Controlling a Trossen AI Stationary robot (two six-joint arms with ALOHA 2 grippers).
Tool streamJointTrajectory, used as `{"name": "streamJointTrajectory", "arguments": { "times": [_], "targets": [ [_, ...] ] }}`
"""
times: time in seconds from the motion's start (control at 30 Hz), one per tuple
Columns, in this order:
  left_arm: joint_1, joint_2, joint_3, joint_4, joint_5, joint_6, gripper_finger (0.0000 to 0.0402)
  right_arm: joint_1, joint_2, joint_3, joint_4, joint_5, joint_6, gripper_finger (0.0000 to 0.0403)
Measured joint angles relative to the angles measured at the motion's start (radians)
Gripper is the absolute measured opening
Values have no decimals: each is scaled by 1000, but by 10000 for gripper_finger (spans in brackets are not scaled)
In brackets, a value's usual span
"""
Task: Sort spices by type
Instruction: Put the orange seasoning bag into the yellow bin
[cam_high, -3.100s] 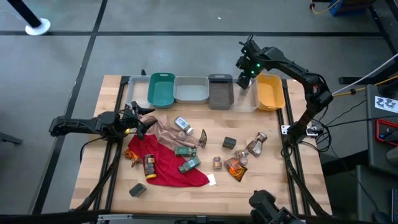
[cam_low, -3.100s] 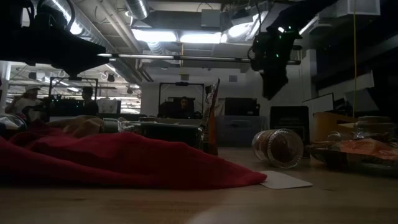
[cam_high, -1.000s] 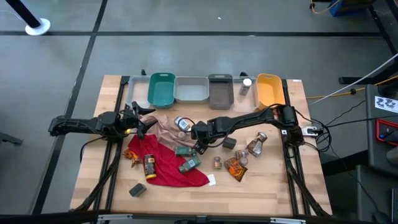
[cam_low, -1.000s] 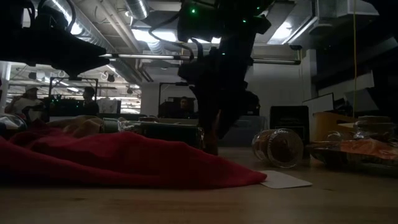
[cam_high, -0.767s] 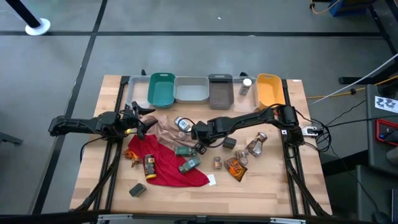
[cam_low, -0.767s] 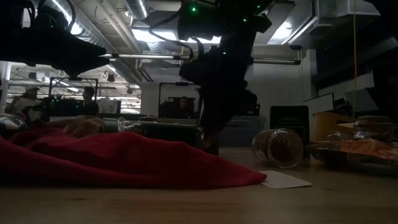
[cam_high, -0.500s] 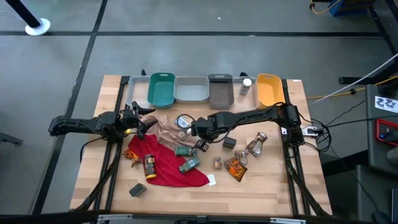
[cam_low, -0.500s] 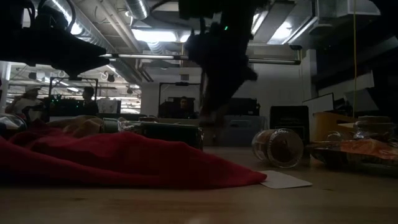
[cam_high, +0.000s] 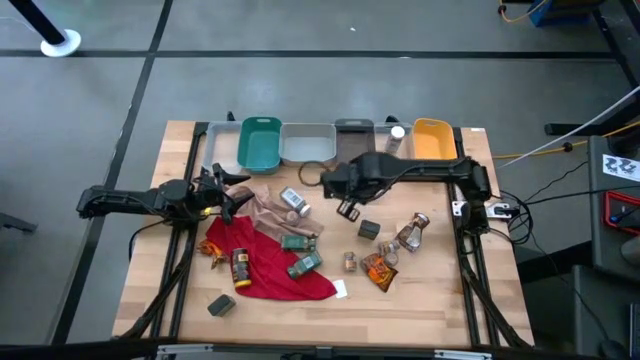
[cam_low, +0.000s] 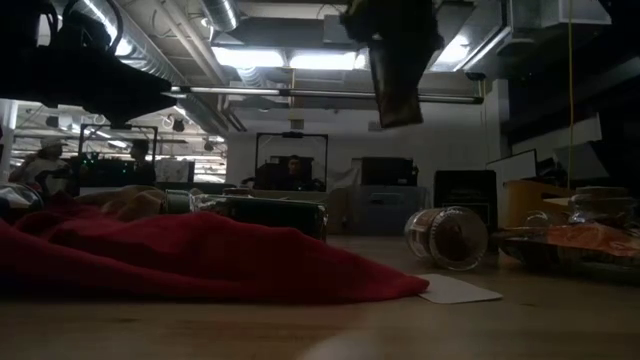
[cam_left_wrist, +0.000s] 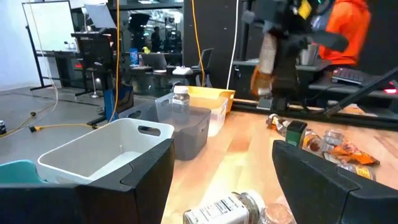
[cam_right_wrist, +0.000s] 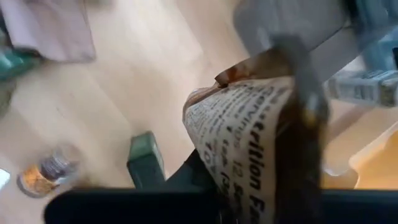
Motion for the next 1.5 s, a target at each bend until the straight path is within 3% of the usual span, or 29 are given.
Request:
{"name": "streamJointTrajectory", "arguments": {
  "times": [0.3,0.53,0.7,0.97,1.13,1.5],
  "targets": [
    [0,22,0,0,0,-1,255,-140,-261,-164,7,51,2,28],
    [0,21,0,0,0,2,255,-300,-532,-446,22,157,59,18],
    [0,21,0,0,0,0,255,-472,-660,-632,200,180,49,26],
    [0,21,0,0,0,-22,255,-766,-657,-837,509,93,-125,18],
    [0,21,0,0,0,-22,255,-913,-636,-897,602,7,-160,27],
    [0,21,0,0,0,-16,255,-981,-538,-1016,788,-25,-198,26]
  ]
}}
